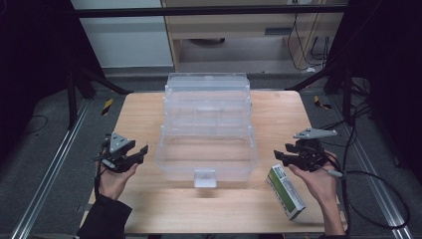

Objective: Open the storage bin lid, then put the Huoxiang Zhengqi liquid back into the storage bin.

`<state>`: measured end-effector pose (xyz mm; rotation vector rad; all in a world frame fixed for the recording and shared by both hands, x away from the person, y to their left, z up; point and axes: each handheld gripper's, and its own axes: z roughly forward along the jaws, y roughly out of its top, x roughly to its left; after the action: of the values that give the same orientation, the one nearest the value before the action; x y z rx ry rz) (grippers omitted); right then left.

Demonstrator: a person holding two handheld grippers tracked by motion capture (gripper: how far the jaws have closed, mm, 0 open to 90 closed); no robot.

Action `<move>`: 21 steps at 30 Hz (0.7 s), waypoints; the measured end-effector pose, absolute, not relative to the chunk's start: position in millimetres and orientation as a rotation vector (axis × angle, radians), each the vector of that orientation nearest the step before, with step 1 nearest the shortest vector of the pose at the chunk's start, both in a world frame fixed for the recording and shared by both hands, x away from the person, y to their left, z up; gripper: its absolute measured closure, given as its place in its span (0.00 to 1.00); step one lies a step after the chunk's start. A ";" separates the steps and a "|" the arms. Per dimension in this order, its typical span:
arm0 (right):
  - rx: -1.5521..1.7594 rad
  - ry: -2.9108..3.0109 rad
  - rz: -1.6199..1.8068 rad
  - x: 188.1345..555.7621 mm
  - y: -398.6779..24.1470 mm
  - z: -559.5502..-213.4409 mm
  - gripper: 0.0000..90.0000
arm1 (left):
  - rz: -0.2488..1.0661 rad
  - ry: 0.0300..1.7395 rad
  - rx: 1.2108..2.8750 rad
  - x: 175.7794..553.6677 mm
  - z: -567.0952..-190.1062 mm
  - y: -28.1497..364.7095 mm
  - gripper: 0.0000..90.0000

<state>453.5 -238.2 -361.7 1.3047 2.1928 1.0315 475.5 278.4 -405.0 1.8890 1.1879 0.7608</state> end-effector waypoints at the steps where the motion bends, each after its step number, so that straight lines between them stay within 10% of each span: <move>1: 1.310 2.192 1.025 452.5 -238.3 -359.0 0.54 | 0.762 1.207 1.889 476.4 -406.6 281.7 0.51; 21: 1.366 2.335 0.828 437.7 -234.7 -334.9 0.49 | 0.764 1.301 1.885 482.6 -416.1 303.3 0.47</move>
<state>437.7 -234.7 -334.9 1.3661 2.3349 0.8282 482.6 303.3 -416.1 1.8852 1.3005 0.7640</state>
